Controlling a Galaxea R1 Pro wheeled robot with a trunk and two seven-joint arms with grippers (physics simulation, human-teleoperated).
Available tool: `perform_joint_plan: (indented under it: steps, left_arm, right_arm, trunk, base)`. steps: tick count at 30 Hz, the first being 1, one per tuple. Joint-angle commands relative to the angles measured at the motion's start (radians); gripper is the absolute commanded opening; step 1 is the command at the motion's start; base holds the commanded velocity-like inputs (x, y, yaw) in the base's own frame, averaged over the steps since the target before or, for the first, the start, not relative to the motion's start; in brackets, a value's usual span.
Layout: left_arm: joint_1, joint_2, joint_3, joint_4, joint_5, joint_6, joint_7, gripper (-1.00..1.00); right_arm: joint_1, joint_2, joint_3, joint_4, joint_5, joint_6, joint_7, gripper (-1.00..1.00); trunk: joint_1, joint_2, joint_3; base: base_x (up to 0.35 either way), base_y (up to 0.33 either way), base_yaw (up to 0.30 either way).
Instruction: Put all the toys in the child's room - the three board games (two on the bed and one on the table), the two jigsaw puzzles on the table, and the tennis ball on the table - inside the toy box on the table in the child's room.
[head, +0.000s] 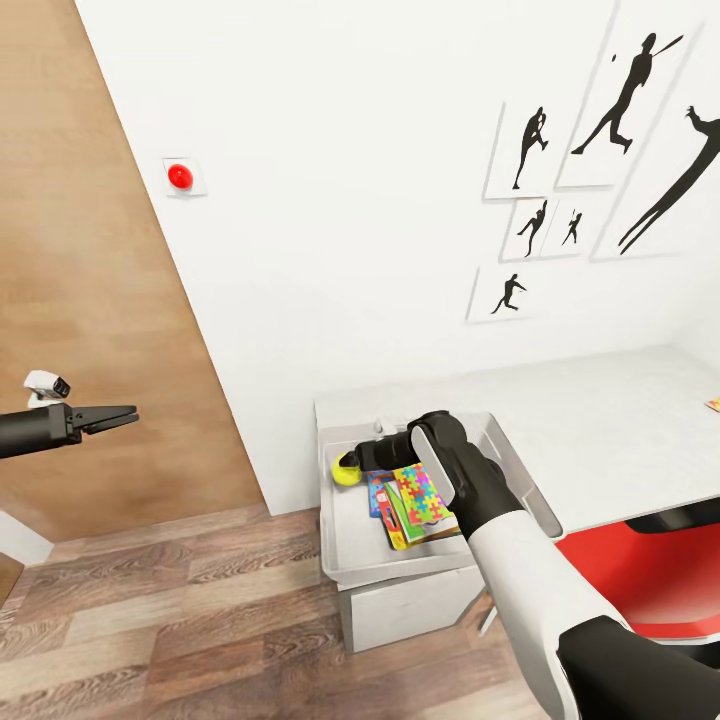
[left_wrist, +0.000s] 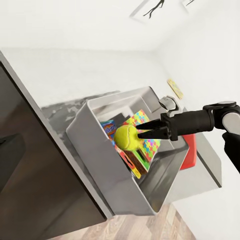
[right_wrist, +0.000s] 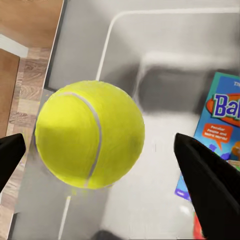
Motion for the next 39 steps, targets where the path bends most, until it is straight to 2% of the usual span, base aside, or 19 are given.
perform_joint_plan:
  steps: [1,15,23,30,37,38,39]
  left_arm:
    - [-0.001,0.001,0.000,0.000,-0.001,0.011,-0.004,1.00]
    - [-0.001,0.000,0.000,0.000,-0.001,0.012,-0.004,1.00]
    - [-0.001,0.001,0.000,0.000,-0.001,0.012,-0.004,1.00]
    - [-0.001,0.000,-0.001,0.000,-0.001,0.012,-0.004,1.00]
    - [-0.001,0.001,-0.001,0.000,-0.001,0.012,-0.004,1.00]
    - [-0.001,0.001,-0.001,0.000,-0.001,0.012,-0.004,1.00]
    - [-0.001,0.001,-0.001,0.000,-0.001,0.012,-0.004,1.00]
  right_arm:
    - [-0.001,0.000,0.000,-0.001,-0.001,0.004,0.000,1.00]
    - [-0.001,0.000,0.000,-0.001,0.009,0.004,0.001,1.00]
    - [-0.001,0.000,0.000,-0.028,0.001,0.004,0.010,1.00]
    - [0.002,0.000,-0.010,-0.212,-0.021,0.004,0.047,1.00]
    - [0.058,0.000,-0.047,-0.389,-0.109,0.004,0.185,1.00]
    - [0.062,-0.008,-0.054,-0.405,-0.118,0.004,0.196,1.00]
    - [0.072,-0.027,-0.072,-0.436,-0.140,0.004,0.217,1.00]
  trunk:
    - [0.001,-0.002,-0.002]
    - [0.001,-0.002,-0.002]
    - [0.001,-0.002,-0.001]
    - [0.001,-0.002,0.008]
    - [0.001,-0.002,0.019]
    - [0.001,-0.002,0.021]
    - [0.001,-0.002,0.022]
  base:
    - [0.000,0.000,0.000]
    - [0.000,0.000,0.000]
    - [0.000,0.000,0.000]
    - [0.000,0.000,0.000]
    - [0.000,0.000,0.000]
    - [0.000,0.000,0.000]
    - [0.000,0.000,0.000]
